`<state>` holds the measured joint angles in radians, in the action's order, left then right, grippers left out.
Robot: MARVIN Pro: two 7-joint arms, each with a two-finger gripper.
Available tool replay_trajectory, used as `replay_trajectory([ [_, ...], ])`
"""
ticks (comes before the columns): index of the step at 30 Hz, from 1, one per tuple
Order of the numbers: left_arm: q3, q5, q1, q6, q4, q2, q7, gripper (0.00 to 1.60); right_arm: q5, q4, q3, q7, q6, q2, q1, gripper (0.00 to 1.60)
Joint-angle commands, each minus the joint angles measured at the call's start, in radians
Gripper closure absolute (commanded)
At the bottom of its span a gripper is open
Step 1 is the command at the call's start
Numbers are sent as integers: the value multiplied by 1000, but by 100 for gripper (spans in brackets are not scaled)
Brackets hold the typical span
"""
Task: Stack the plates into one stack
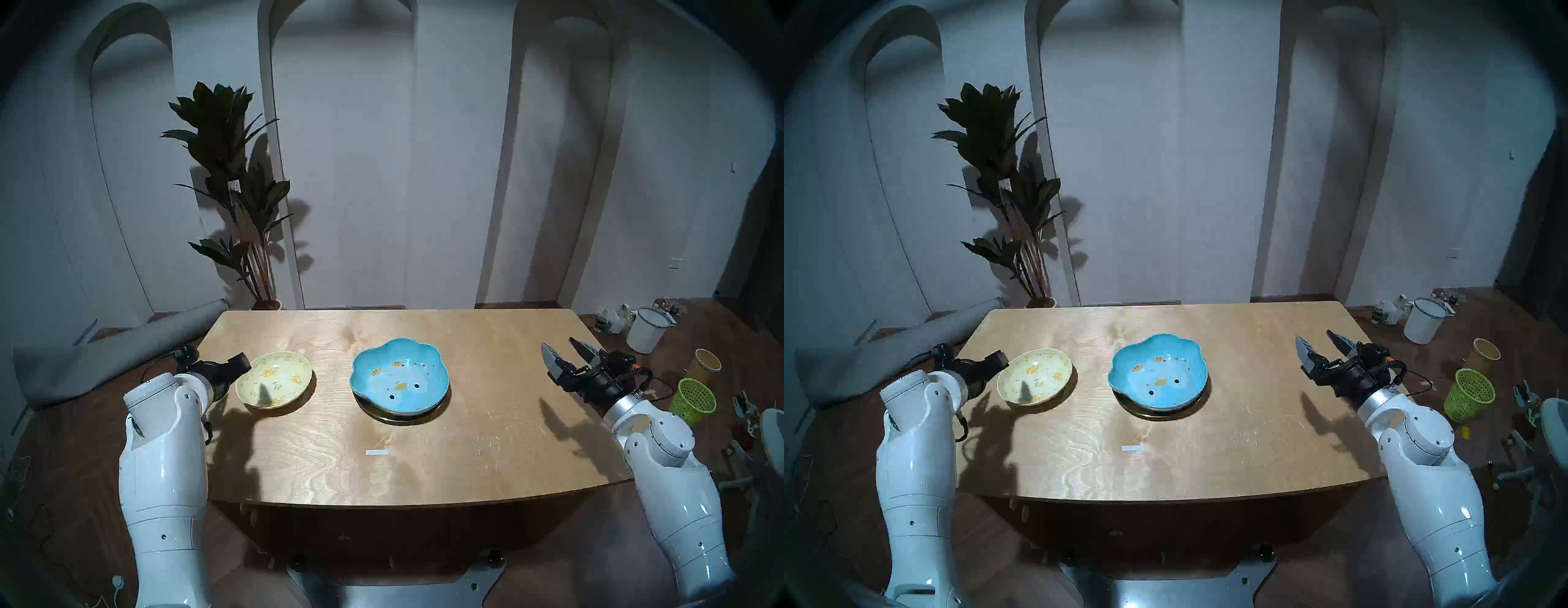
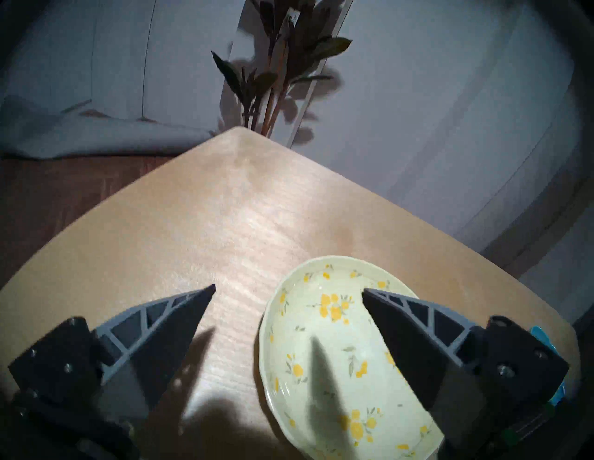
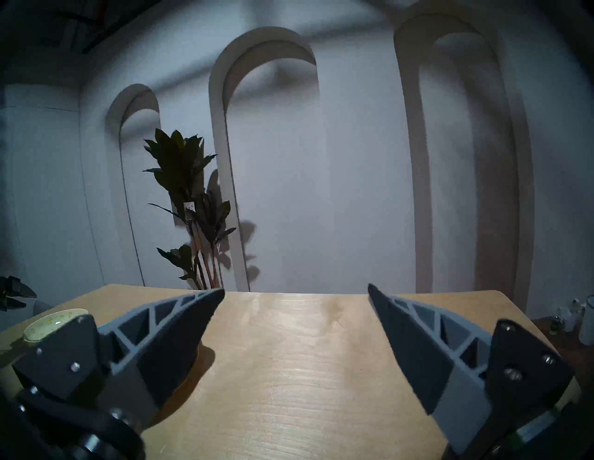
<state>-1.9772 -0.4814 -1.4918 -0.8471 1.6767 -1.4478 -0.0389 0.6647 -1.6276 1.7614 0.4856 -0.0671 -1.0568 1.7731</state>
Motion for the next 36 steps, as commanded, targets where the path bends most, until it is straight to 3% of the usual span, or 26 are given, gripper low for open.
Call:
replay_trajectory([
  [1,-10,-71,92,-103,-6,58,29,0,15,24,6,83,-90,6,-29,0],
  [6,-8,-105,139,-113,-55,79,23,0,26,63,4,144,-143,4,-46,0],
  [15,35,-170,159,-113,-133,137,1,0,57,134,0,232,-222,-13,-84,0],
  [22,58,-231,156,-113,-152,164,-32,0,81,152,-3,169,-182,-56,-123,0],
  [36,121,-391,147,-113,-194,238,-152,0,46,119,-14,73,-128,-54,-137,0],
])
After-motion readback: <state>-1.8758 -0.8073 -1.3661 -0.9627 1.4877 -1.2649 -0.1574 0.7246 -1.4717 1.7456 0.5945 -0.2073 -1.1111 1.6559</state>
